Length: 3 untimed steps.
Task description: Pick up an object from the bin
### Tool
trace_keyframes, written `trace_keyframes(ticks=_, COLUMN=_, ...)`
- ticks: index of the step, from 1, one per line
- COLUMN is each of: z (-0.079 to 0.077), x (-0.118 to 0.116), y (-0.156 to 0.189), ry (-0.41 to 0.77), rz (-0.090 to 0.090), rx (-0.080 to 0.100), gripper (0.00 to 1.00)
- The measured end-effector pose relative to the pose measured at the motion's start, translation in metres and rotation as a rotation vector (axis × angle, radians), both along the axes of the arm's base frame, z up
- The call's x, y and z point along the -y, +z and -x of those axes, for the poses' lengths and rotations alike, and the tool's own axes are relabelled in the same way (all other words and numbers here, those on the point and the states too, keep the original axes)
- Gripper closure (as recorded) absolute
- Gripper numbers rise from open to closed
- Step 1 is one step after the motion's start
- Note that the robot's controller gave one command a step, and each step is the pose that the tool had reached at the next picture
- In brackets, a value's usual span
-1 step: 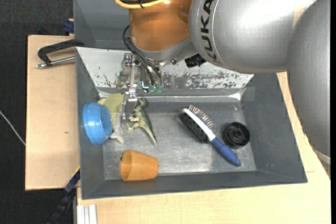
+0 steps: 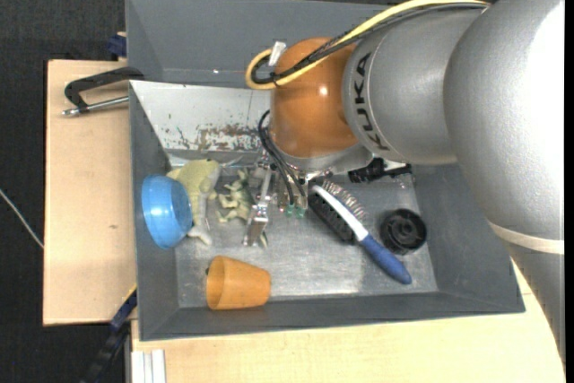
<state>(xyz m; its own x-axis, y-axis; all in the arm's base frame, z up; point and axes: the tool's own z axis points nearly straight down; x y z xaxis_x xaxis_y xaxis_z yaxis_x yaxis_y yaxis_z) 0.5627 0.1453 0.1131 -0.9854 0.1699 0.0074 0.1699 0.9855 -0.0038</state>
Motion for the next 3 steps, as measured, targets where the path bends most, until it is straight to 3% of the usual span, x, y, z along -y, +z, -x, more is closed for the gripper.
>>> trace_keyframes(ticks=1, z=-0.005, x=0.016, y=-0.041, ry=-0.072, rz=-0.006, rx=0.011, gripper=0.0)
trace_keyframes(ticks=2, z=-0.006, x=0.015, y=-0.039, ry=-0.072, rz=-0.007, rx=0.015, gripper=1.0)
trace_keyframes(ticks=3, z=0.002, x=0.022, y=0.139, ry=0.175, rz=-0.005, rx=0.021, gripper=1.0)
